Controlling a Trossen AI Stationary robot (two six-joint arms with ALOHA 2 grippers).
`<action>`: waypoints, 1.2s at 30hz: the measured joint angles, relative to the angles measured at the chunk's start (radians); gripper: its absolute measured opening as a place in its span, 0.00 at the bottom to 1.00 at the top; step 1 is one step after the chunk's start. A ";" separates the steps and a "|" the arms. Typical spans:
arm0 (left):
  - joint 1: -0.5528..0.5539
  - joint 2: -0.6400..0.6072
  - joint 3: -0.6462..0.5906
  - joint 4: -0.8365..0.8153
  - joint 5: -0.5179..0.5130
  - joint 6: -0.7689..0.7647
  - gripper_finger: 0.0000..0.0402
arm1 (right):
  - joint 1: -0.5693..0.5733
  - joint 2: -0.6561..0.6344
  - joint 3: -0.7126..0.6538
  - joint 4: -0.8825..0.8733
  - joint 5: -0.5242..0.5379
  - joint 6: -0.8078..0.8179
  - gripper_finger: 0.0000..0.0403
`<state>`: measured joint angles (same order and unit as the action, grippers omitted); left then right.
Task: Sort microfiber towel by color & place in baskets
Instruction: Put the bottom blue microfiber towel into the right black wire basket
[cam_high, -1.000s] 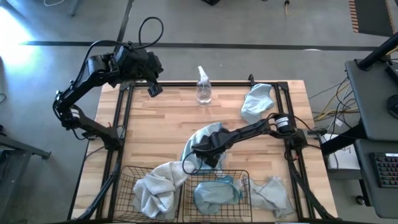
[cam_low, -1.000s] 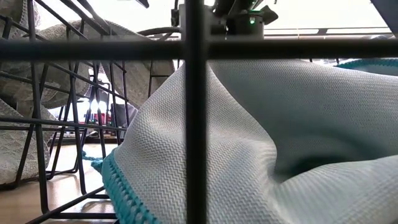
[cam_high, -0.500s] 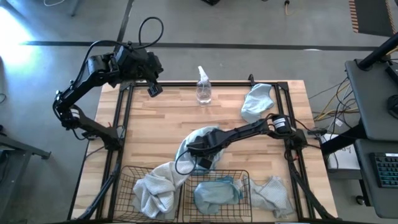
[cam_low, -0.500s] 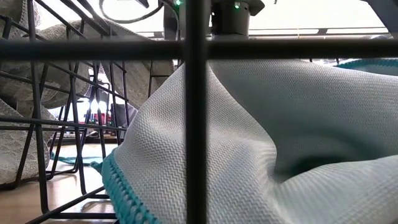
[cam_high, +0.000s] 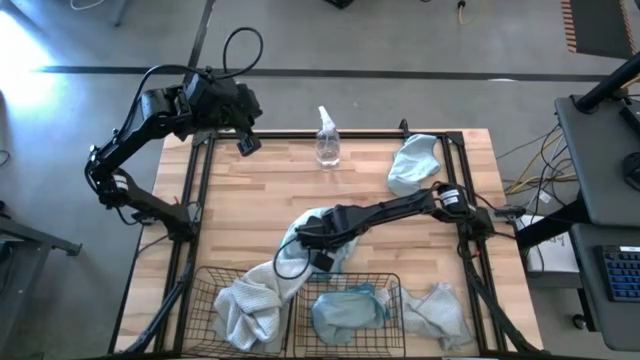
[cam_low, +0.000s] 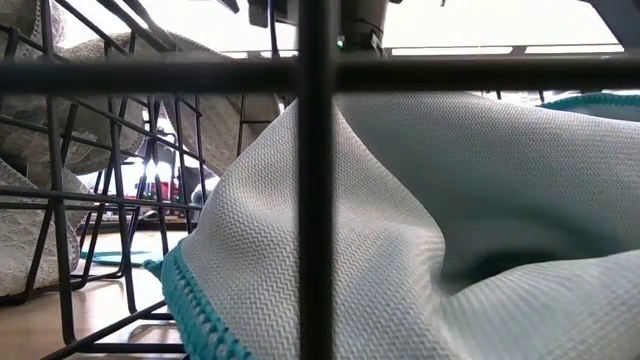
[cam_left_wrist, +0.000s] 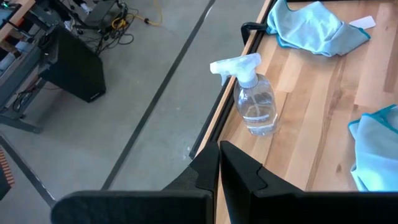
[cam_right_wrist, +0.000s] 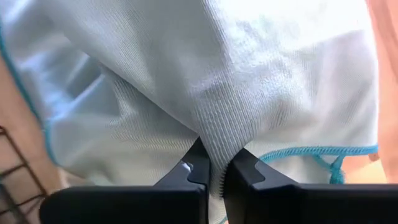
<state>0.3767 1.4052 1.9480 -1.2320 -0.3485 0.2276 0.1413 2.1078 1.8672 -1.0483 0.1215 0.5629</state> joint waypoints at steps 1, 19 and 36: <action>0.000 0.000 0.000 -0.002 0.000 0.000 0.00 | 0.000 0.000 0.012 -0.004 0.000 0.000 0.03; 0.000 -0.013 0.000 -0.088 0.000 -0.018 0.00 | 0.063 -0.002 0.448 -0.240 0.001 -0.014 0.03; 0.001 -0.062 0.000 -0.105 0.000 -0.056 0.00 | 0.232 -0.192 0.468 -0.133 -0.017 0.120 0.03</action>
<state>0.3778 1.3431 1.9480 -1.3369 -0.3489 0.1718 0.3737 1.9158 2.3356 -1.1817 0.1042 0.6829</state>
